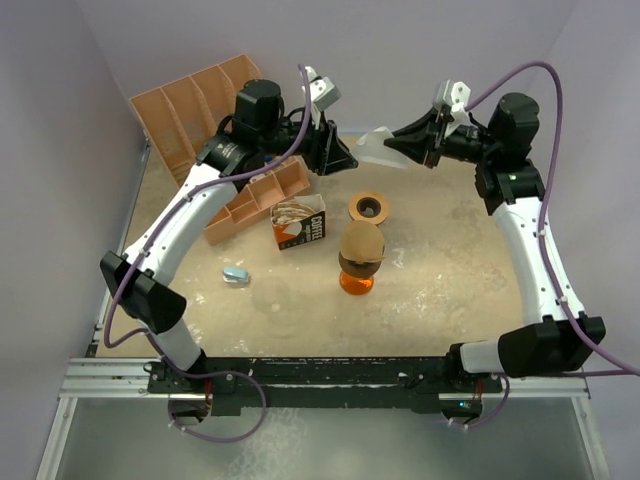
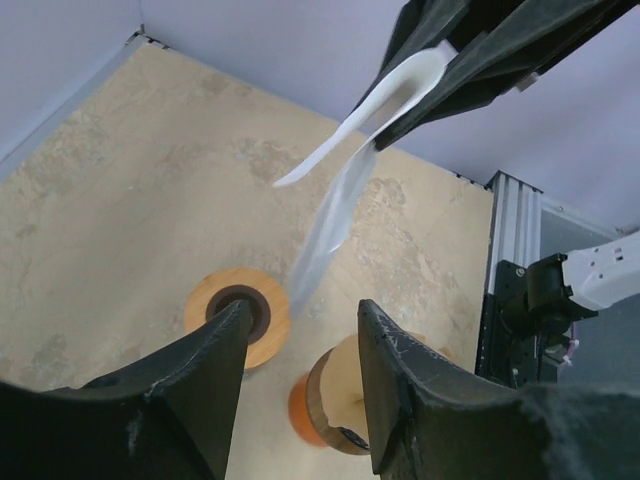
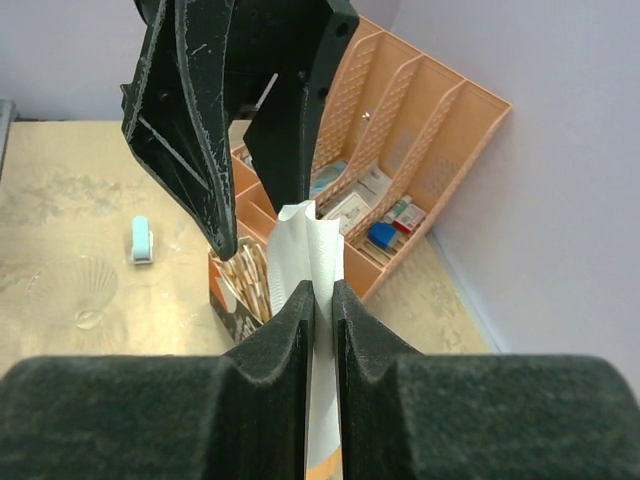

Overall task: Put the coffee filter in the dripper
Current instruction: Pick up the coffee filter from the center of the board.

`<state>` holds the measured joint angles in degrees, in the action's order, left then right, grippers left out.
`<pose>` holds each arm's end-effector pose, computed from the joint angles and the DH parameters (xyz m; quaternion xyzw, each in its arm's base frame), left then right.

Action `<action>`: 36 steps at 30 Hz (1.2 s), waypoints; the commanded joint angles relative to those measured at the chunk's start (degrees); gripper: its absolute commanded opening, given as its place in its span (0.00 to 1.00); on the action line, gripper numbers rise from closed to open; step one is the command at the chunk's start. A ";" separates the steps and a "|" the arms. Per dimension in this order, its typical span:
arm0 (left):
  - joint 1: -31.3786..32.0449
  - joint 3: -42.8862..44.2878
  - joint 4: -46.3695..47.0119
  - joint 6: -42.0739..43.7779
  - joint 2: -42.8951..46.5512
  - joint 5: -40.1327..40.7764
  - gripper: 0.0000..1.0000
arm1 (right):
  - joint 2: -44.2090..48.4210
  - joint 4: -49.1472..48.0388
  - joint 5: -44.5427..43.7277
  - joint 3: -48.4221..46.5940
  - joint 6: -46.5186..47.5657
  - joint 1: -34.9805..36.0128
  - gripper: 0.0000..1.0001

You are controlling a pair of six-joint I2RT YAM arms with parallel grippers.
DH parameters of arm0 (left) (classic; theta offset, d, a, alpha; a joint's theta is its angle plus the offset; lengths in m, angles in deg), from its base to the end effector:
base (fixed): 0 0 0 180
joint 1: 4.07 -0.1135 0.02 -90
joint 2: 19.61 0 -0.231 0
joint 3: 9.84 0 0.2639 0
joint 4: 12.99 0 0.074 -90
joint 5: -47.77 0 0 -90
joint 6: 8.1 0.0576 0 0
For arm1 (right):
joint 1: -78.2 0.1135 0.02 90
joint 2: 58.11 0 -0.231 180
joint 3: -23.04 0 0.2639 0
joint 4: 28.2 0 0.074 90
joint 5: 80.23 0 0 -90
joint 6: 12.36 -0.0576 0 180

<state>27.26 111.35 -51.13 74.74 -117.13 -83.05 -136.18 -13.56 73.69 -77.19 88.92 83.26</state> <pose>0.3270 -0.2432 0.4191 0.3640 0.6798 -0.4495 0.4510 0.3093 0.0793 0.4521 -0.4735 0.4970 0.3138 0.6560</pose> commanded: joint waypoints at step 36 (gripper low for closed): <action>-1.19 4.17 -5.10 10.00 5.13 -8.50 0.00 | 8.81 -18.99 -4.00 15.63 -19.31 1.36 0.88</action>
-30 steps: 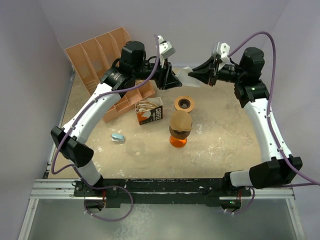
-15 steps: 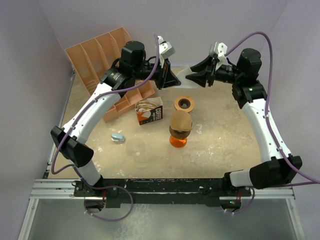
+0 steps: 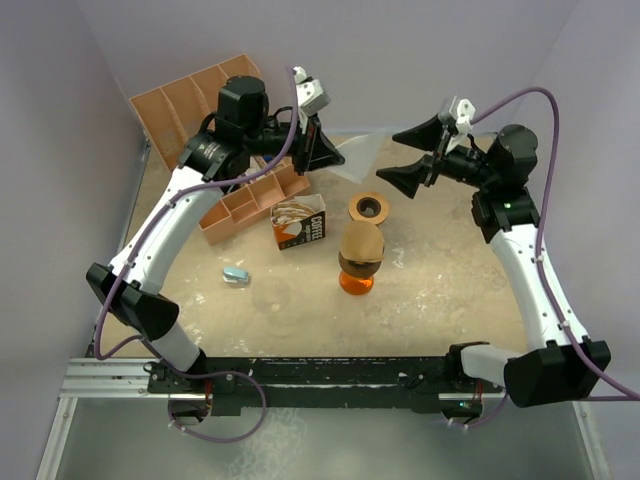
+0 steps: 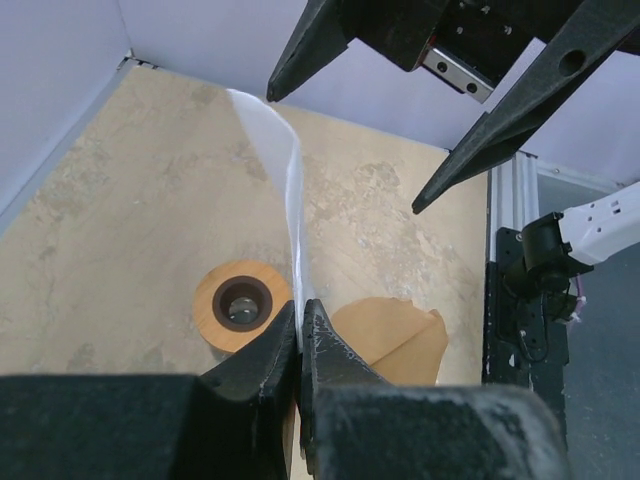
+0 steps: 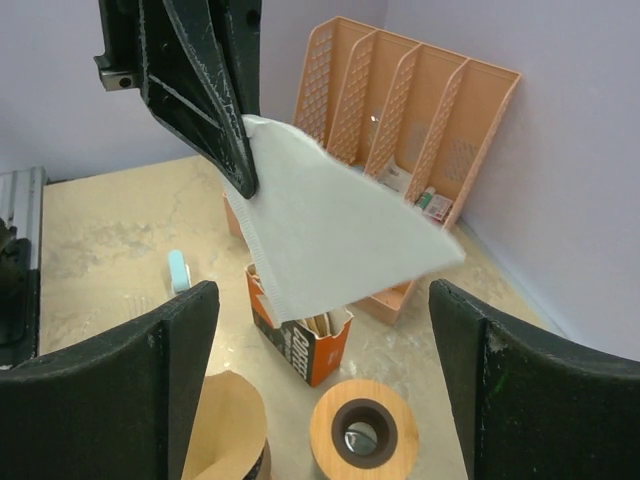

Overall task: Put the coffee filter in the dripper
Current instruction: Pick up the coffee filter from the center of the board.

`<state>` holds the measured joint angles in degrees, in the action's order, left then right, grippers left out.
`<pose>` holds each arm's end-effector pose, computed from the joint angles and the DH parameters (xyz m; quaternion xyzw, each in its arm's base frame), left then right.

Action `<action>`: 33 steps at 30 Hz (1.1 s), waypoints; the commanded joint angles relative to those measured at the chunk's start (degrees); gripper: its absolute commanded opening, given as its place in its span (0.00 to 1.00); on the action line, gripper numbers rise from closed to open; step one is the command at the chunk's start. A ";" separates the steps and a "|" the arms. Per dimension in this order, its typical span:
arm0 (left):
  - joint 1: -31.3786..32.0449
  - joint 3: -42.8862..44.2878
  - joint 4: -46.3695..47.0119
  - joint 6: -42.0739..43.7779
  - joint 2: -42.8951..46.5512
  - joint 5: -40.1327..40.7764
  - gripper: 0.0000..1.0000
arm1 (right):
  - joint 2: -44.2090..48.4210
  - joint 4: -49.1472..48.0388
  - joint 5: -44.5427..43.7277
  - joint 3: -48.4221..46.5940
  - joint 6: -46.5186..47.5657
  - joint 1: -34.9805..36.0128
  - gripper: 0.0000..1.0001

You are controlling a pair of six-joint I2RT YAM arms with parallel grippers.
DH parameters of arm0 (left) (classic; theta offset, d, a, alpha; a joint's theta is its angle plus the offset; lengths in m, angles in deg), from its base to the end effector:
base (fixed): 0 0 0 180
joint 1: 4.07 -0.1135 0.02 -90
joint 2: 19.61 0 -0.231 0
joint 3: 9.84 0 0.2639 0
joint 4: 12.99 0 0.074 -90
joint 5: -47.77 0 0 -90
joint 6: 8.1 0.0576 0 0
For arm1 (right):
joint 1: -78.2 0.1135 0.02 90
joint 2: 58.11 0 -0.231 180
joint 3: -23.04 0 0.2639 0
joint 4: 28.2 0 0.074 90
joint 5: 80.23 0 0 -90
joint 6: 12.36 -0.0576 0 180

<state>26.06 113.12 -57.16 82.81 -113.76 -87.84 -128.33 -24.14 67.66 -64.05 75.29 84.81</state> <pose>0.3064 -0.2254 0.4408 0.4226 0.6435 -0.4392 0.4631 0.2888 0.0826 0.4307 -0.3983 0.5315 0.3544 0.6583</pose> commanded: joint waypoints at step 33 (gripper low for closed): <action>-0.33 -2.74 35.75 -39.77 -2.27 0.41 0.00 | -5.79 -63.45 11.46 14.37 -48.06 2.00 0.68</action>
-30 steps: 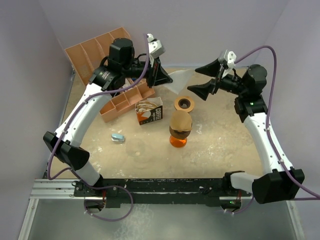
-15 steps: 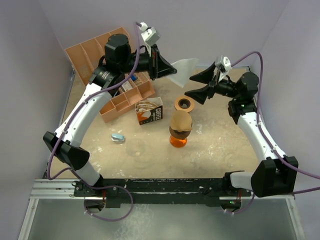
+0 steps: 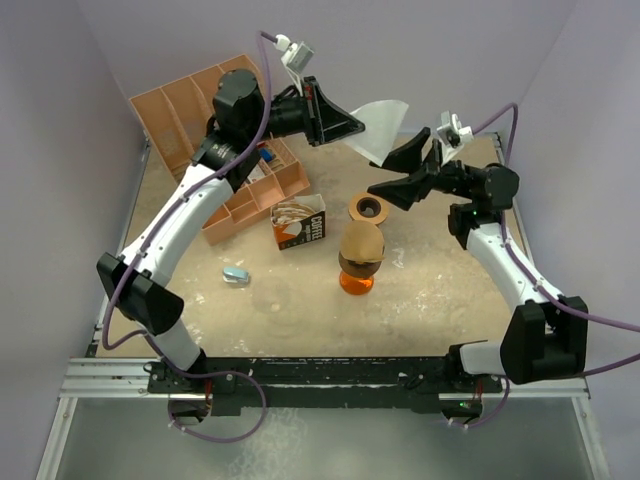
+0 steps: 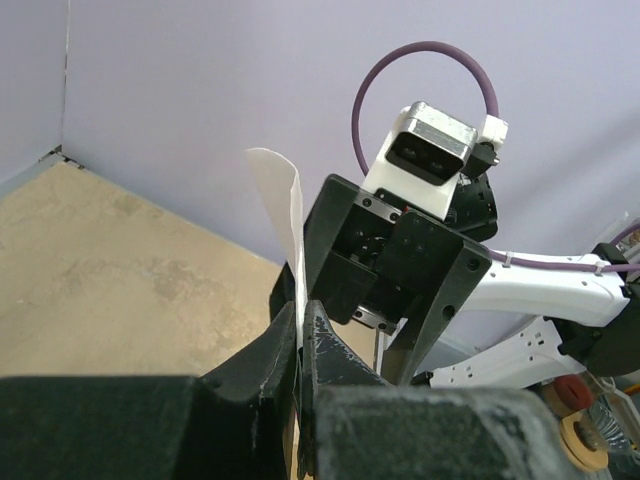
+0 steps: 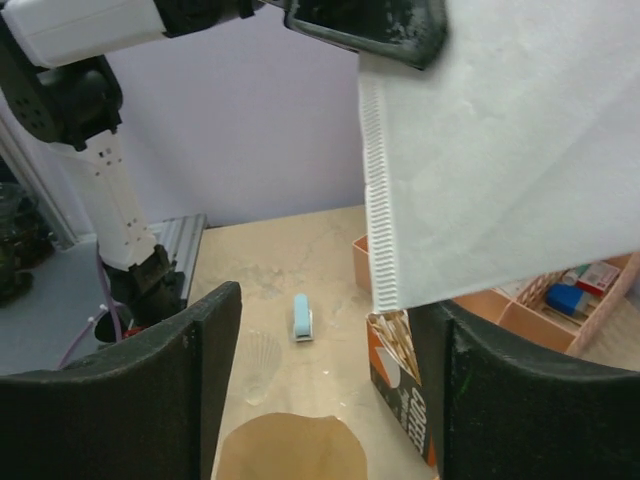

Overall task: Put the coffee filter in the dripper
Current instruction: Pick up the coffee filter from the center of the board.

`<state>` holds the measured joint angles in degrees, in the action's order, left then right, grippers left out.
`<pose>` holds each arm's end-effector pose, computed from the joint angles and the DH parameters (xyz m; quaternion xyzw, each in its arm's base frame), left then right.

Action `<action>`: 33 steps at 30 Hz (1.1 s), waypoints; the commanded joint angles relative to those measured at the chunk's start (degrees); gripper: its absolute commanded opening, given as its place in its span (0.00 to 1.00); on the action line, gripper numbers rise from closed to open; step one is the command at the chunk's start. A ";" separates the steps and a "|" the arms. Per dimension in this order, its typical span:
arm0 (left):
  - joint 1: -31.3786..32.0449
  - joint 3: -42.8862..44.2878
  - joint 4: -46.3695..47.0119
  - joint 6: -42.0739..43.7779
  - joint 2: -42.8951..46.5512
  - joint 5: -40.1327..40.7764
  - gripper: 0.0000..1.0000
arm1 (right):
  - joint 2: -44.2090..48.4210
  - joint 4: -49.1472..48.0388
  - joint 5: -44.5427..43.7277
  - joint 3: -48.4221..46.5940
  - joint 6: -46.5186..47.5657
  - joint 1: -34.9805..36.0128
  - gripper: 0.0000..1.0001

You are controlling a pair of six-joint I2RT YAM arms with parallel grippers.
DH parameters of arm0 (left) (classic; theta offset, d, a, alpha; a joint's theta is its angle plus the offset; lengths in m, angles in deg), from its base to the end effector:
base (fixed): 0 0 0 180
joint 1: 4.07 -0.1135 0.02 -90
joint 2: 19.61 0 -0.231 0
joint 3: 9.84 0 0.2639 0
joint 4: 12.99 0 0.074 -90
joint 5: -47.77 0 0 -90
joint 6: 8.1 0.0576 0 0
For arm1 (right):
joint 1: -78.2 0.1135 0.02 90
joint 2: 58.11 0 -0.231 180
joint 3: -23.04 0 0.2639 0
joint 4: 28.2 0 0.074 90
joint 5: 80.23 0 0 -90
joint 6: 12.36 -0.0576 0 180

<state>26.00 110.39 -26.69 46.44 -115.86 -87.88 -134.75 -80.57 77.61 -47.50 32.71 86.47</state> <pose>0.3244 -0.2354 0.4708 0.2697 0.6041 -0.5920 0.4604 0.2845 0.0953 0.3794 -0.3944 0.4562 0.5307 0.5956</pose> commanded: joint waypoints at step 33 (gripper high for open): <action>-0.25 -6.78 16.22 -10.27 0.67 -2.88 0.00 | -4.09 -8.67 -4.04 -6.82 -17.39 -3.16 0.26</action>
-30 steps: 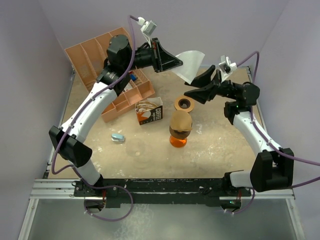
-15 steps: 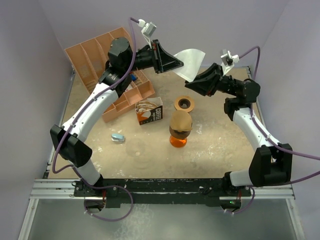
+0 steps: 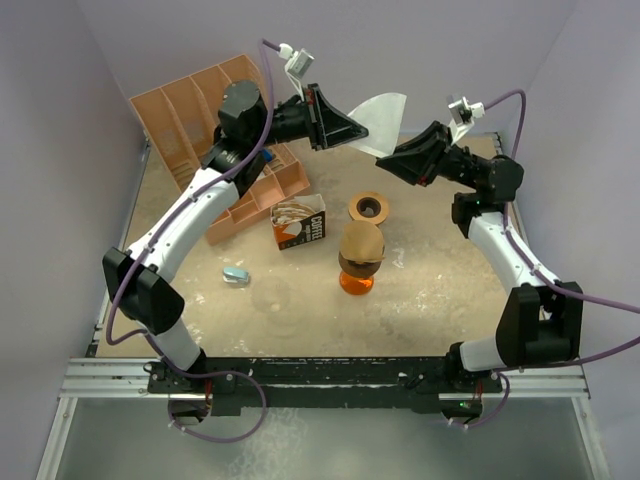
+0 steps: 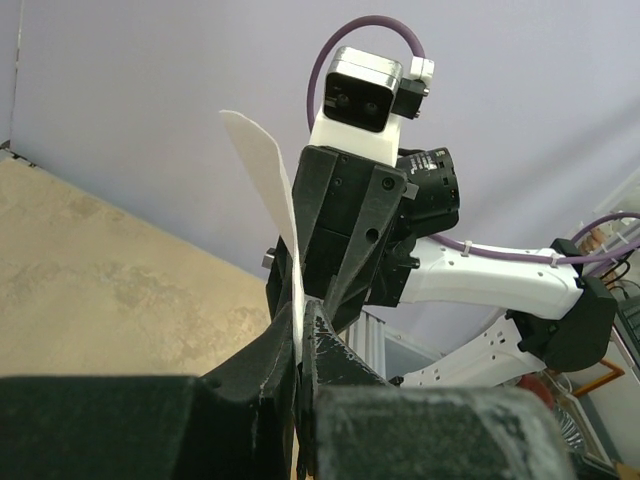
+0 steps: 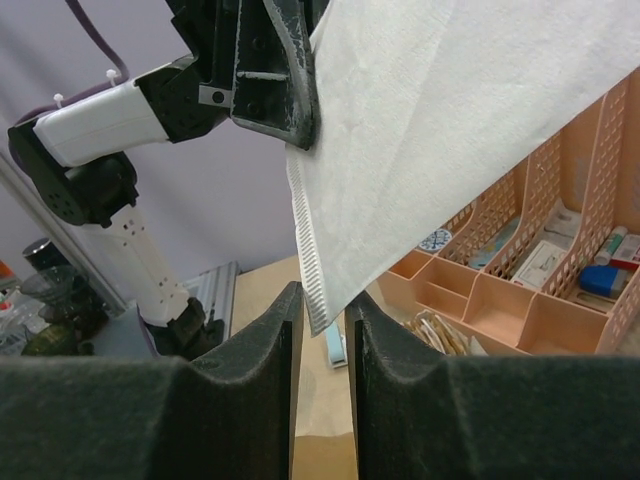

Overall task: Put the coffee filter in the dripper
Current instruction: Pick up the coffee filter from the center of the board.

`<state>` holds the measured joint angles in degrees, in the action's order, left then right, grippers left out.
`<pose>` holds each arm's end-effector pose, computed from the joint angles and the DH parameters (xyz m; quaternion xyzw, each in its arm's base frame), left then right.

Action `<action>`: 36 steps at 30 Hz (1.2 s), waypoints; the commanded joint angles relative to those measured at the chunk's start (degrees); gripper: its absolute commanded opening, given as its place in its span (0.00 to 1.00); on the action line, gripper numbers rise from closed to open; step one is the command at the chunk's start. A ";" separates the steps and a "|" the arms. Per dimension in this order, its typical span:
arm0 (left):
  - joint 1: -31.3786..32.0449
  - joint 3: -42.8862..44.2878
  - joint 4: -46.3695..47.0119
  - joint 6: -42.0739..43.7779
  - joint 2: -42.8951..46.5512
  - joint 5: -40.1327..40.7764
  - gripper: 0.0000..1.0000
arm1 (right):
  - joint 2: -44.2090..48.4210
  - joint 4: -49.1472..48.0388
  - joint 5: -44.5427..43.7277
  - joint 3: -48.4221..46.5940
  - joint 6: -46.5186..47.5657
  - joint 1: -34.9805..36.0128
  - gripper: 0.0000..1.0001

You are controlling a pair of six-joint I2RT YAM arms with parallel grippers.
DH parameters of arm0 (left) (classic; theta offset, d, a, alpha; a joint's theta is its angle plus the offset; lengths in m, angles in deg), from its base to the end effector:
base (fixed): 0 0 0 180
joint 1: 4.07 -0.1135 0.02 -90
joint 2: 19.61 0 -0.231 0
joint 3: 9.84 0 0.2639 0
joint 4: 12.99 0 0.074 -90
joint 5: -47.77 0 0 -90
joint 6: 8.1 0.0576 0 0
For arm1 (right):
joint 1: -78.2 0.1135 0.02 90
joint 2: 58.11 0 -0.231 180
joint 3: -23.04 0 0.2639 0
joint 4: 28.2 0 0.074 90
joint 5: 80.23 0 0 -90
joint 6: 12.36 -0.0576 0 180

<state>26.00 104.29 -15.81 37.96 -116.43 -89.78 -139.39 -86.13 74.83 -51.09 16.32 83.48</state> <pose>0.3324 -0.2415 0.4496 0.2488 0.5947 -0.6326 0.4292 0.3029 0.0804 0.3851 -0.3142 0.4878 0.5869 0.5647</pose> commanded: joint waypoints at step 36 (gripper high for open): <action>-0.36 -5.01 11.25 -4.72 2.32 -1.20 0.00 | -0.96 -5.86 -1.43 -6.23 -4.30 -0.26 0.33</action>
<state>25.95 99.55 -7.31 32.97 -116.40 -90.46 -140.98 -90.39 74.85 -54.52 12.25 83.43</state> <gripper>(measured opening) 0.003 0.357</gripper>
